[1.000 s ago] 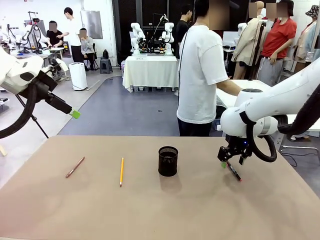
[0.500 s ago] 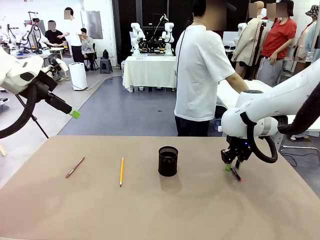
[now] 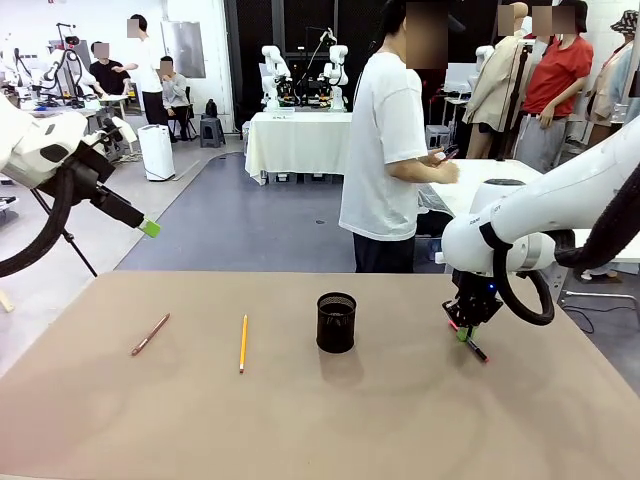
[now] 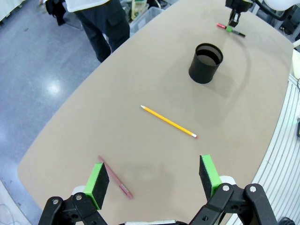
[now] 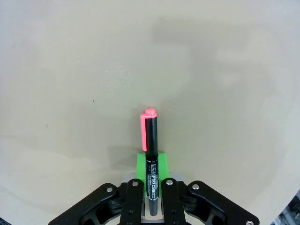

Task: Place the pens into the pen holder.
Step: Pick up a writing instrument from the table and place it into the Pen holder.

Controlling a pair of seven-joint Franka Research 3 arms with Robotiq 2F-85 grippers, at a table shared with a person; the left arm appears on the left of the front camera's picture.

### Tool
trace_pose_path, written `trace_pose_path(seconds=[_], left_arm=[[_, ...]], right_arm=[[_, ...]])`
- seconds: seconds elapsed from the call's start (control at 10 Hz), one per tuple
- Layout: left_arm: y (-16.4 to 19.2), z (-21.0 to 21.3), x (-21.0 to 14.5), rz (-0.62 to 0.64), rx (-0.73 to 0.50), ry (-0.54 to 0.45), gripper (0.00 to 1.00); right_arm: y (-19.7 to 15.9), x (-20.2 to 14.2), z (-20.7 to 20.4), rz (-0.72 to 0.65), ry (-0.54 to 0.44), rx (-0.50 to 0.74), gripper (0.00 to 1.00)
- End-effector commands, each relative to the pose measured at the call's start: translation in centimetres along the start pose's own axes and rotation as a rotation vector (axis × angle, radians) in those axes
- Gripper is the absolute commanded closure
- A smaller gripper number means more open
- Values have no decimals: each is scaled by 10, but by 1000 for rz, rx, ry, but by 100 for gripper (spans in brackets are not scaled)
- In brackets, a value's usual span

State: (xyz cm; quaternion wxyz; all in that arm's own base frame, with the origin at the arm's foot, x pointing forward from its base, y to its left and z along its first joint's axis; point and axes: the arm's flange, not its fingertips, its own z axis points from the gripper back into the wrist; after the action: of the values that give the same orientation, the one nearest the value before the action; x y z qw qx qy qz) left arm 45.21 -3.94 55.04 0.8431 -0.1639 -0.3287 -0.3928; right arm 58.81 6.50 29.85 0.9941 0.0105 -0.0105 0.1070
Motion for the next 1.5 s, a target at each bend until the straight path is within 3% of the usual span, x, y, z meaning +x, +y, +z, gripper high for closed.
trace_pose_path(seconds=[0.0,0.1,0.5,0.7,1.0,1.1,1.2,1.4], left_arm=[[-1,1,-1,0,-1,-7,0],[-1,1,-1,0,-1,-7,0],[-1,1,-1,0,-1,-7,0],[-1,1,-1,0,-1,-7,0],[-1,1,-1,0,-1,-7,0],[-1,1,-1,0,-1,-7,0],[-1,1,-1,0,-1,-7,0],[-1,1,-1,0,-1,-7,0]], right_arm=[[0,3,0,26,7,30,100],[-2,3,5,70,-29,84,100],[-23,-16,57,458,-297,484,100],[-24,-24,77,612,-384,560,100],[-39,-36,108,823,-697,527,100],[-46,-41,115,906,-755,511,100],[-52,-44,124,942,-821,505,100],[-59,-40,129,891,-893,509,100]])
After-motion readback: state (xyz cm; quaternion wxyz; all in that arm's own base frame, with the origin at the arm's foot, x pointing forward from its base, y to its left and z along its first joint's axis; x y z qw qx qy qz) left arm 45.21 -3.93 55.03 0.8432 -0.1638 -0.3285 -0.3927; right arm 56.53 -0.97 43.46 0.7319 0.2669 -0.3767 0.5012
